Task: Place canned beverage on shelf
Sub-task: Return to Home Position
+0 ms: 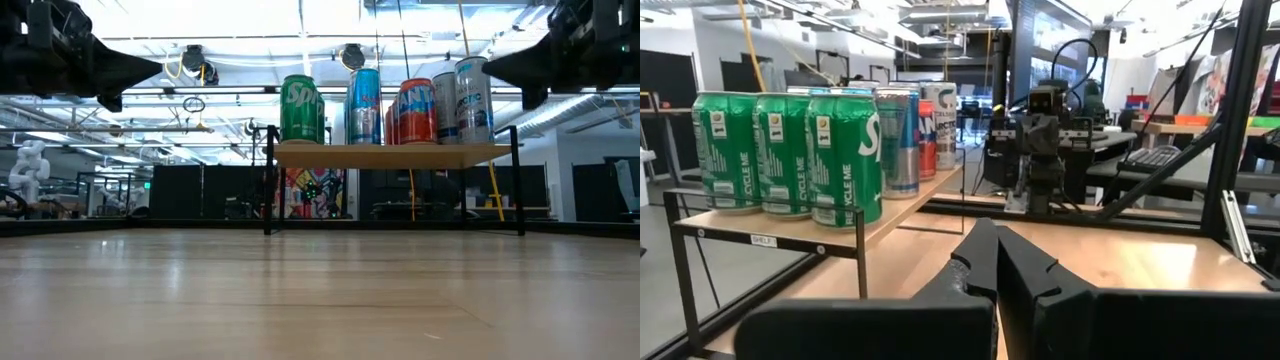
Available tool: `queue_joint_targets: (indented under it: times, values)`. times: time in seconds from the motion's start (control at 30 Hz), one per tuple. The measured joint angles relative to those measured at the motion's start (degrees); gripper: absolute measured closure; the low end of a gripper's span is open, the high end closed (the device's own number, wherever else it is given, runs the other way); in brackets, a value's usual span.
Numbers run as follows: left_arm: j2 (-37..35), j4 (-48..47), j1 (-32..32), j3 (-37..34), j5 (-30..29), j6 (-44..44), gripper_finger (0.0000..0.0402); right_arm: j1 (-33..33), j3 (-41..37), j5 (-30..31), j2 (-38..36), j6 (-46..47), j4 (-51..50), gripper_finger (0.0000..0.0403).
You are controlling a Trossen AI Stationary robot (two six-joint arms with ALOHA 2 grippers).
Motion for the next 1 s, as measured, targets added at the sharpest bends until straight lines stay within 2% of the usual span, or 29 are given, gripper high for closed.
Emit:
queue_joint_targets:
  times: [0.3, 1.0]
  values:
    - [0.1, -0.5, 0.0, -0.9, 0.0, 0.0, 0.0401, -0.1, -6.4, -2.8, -0.6, 3.0, 9.6, 0.0403]
    - [0.1, -1.5, 0.0, -1.0, -0.2, -0.5, 0.0401, -0.1, -7.1, -1.4, -0.6, 2.6, 1.6, 0.0403]
